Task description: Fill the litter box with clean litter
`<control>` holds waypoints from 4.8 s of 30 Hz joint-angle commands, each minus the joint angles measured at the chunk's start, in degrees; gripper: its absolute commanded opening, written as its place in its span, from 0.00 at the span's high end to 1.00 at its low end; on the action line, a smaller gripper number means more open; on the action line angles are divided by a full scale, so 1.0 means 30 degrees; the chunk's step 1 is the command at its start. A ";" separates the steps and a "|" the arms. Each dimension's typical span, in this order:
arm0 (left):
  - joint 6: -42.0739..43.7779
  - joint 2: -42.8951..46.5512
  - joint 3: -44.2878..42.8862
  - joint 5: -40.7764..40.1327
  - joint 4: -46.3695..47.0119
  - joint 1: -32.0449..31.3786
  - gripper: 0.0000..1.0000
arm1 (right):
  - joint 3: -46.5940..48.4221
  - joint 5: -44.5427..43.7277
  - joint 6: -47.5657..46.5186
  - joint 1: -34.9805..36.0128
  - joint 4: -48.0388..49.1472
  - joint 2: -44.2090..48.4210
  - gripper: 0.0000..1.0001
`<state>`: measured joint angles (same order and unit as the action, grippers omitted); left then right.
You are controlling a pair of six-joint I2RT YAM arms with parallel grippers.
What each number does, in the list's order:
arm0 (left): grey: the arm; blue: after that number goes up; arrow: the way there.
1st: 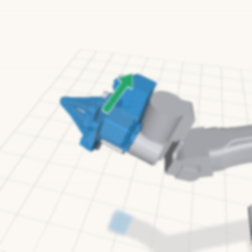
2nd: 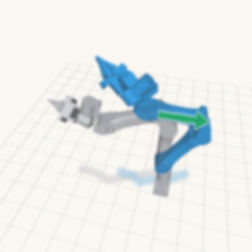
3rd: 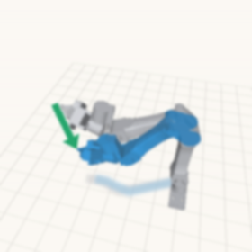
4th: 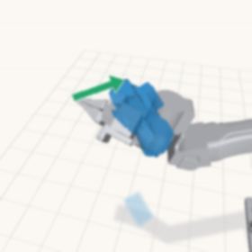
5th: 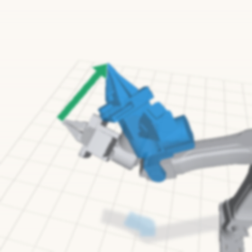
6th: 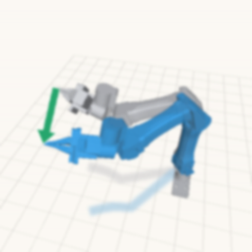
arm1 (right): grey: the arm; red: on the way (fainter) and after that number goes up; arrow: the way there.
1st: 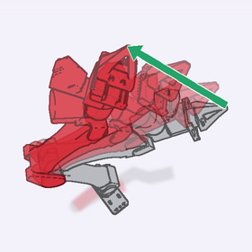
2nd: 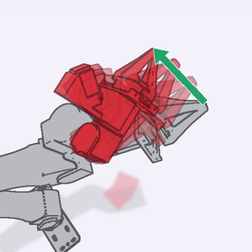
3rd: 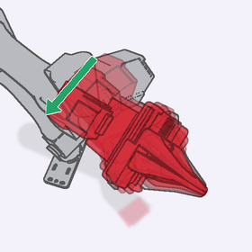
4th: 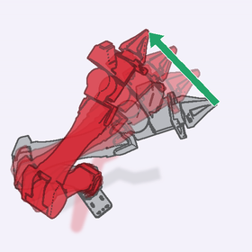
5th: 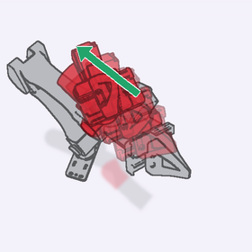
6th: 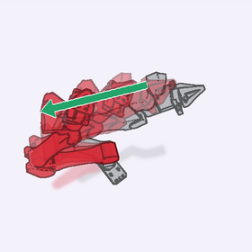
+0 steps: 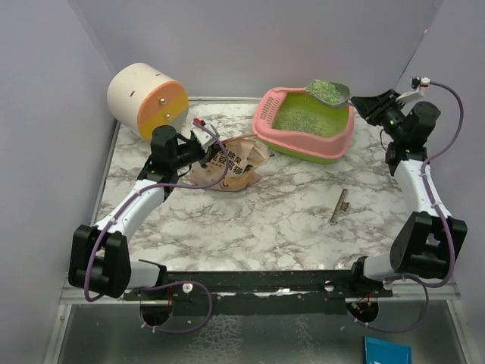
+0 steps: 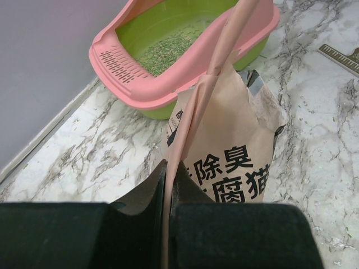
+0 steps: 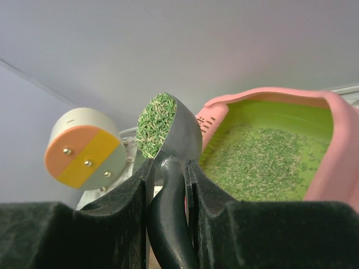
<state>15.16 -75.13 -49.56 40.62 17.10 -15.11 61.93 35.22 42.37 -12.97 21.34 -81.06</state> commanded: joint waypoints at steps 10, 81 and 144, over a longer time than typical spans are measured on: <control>-0.0736 -0.0045 -0.0234 0.1016 0.1603 -0.0219 1.00 | 0.2529 -0.4273 -0.3313 -0.0020 -0.3832 0.1043 0.99; -0.1109 -0.0497 -0.0399 0.1214 0.1596 -0.0627 1.00 | 1.3384 -1.0184 -1.2076 0.2215 -1.5557 -0.1466 0.99; -0.0985 -0.0326 -0.0304 0.1304 0.1594 -0.0752 1.00 | 1.5815 -1.6916 -1.8793 1.0033 -1.8492 -0.4407 0.99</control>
<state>12.97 -76.84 -49.56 41.01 18.44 -16.27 108.36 -15.35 -13.43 15.66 -35.18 -95.70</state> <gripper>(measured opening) 0.029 0.243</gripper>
